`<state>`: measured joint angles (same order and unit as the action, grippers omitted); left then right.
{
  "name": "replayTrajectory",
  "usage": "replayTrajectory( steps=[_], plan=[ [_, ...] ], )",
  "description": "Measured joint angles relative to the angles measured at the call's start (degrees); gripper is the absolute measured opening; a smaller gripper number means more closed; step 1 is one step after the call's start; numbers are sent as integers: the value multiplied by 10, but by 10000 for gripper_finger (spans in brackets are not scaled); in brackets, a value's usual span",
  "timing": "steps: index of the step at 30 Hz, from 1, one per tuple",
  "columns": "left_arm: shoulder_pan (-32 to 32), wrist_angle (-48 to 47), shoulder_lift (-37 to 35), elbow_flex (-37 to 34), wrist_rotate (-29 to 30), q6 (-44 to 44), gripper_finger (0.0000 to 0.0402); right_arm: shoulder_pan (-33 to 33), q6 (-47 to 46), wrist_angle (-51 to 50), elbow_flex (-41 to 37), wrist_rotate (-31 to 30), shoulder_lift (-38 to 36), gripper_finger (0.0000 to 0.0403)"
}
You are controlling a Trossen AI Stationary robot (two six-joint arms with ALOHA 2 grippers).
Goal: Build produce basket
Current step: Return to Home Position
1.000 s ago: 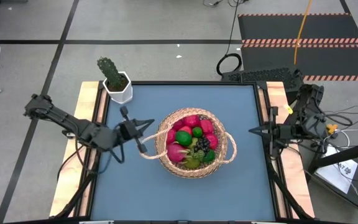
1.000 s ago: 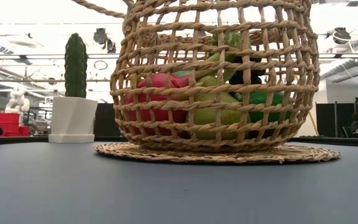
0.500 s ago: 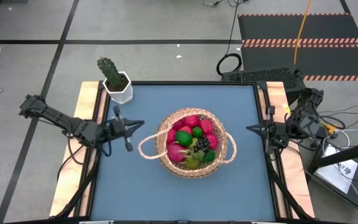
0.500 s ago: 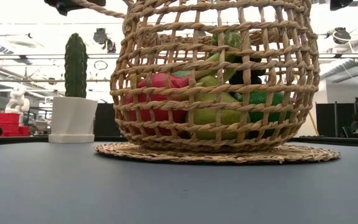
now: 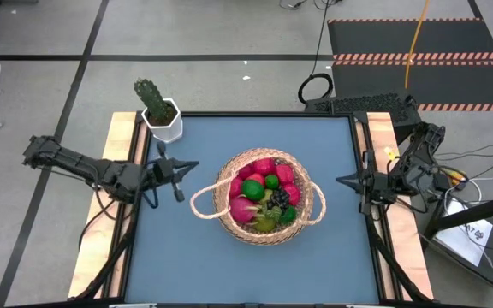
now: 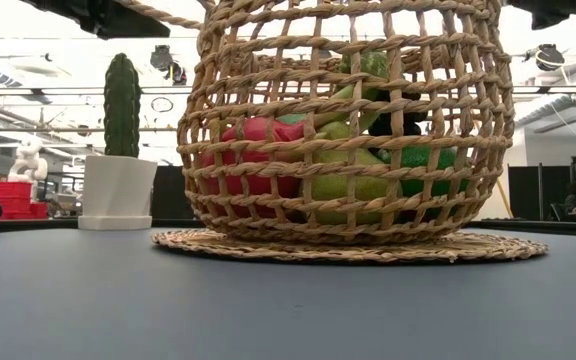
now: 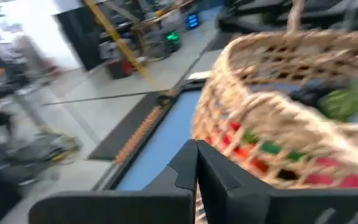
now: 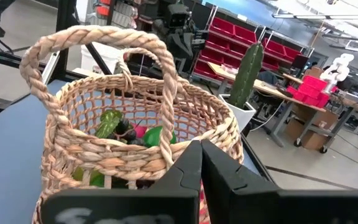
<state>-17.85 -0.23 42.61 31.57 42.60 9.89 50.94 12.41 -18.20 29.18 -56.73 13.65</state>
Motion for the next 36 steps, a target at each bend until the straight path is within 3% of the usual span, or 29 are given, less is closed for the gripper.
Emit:
replayTrajectory(
  steps=[4,9,14,20,27,36],
  plan=[
    [31,0,-4,0,-65,1,6,0,-13,0,-10,0,0,0],
    [58,-15,-17,-5,-84,7,4,0,-20,0,-23,26,-2,0],
    [83,34,-47,-60,-116,8,9,0,-44,4,-51,45,-13,0],
    [107,91,-81,-120,-168,15,3,0,10,145,-102,61,-21,0],
    [127,121,-100,-153,-213,6,9,-16,66,236,-160,61,-21,0],
    [131,125,-101,-158,-218,-8,13,-79,62,258,-189,182,-21,0]
  ],
)
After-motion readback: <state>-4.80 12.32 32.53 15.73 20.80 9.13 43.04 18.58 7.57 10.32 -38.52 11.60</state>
